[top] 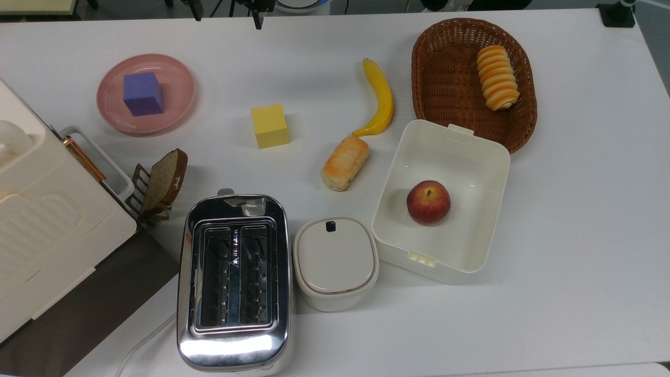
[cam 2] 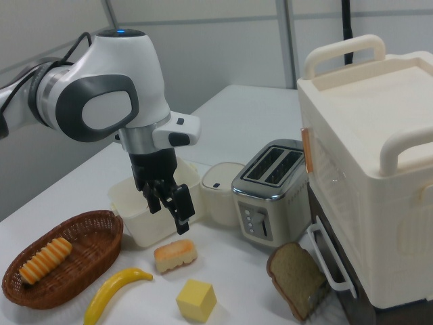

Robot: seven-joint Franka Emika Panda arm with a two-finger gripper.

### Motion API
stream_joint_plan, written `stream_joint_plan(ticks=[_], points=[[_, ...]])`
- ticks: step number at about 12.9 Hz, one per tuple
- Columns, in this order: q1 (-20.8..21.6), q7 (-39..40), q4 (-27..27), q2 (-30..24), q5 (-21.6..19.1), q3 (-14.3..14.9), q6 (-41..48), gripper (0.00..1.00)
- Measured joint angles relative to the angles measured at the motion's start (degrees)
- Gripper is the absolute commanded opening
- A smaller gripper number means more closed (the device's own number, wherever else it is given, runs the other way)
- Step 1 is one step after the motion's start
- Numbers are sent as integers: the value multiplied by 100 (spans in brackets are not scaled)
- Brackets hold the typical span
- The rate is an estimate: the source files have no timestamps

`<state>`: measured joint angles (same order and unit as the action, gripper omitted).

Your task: Put the purple cube on the table

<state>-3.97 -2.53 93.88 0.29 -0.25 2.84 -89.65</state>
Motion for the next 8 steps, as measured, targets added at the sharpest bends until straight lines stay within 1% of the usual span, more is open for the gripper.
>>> stream_joint_plan(ticks=[5, 7, 8], points=[[-3, 40, 1, 1, 0, 11, 0, 100], [-26, 363, 17, 12, 2, 154, 2, 100], [-31, 683, 63, 34, 3, 329, 2, 100]])
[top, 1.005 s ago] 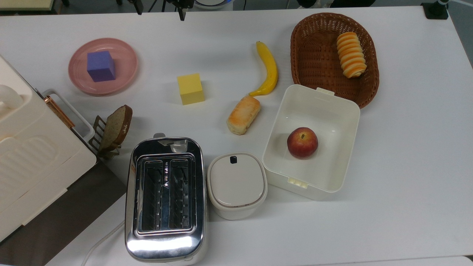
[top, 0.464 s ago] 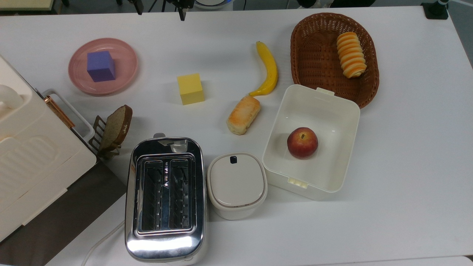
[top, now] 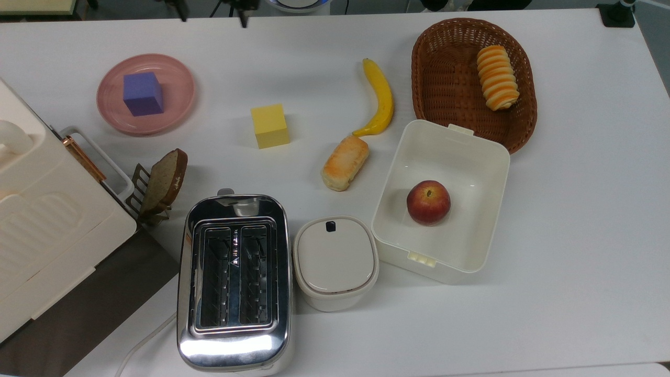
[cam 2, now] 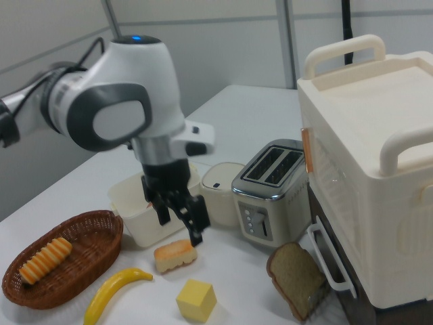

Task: Put the purple cube on the table
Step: 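Lower the gripper over the purple cube and close on it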

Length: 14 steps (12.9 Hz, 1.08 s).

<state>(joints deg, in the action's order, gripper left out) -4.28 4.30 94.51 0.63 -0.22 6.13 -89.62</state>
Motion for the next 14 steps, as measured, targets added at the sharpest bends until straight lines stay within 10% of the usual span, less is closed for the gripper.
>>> stream_joint_plan(ticks=[5, 14], points=[[-52, 1554, 833, 316, 158, 1174, -1084, 100], [-62, 2648, 1970, 1143, 462, 1681, -3210, 100]])
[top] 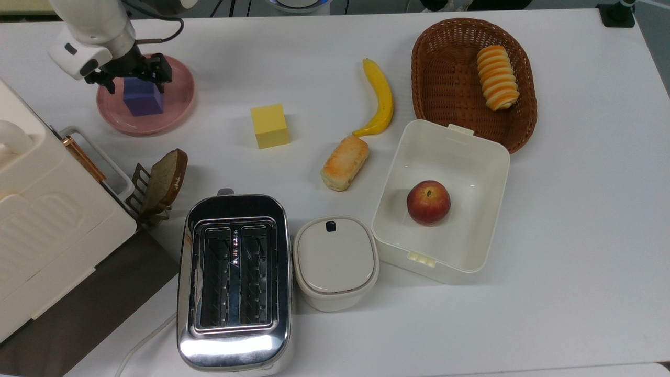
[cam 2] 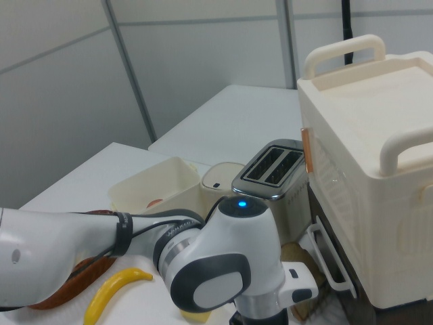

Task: Put the purple cube on the table
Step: 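Lower the gripper over the purple cube and close on it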

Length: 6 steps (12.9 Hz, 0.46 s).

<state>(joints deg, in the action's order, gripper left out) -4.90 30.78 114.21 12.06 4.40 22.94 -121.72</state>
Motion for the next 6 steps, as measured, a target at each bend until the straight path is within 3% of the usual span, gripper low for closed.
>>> stream_joint_plan(ticks=[1, 2, 3, 4, 6], points=[[0, 16, 83, 28, 5, 0, -126, 98], [0, 19, 118, 80, 8, 0, -194, 75], [0, 24, 139, 140, 9, 0, -244, 22], [1, 29, 146, 197, 9, 0, -298, 0], [6, 34, 135, 211, 10, 0, -309, 0]])
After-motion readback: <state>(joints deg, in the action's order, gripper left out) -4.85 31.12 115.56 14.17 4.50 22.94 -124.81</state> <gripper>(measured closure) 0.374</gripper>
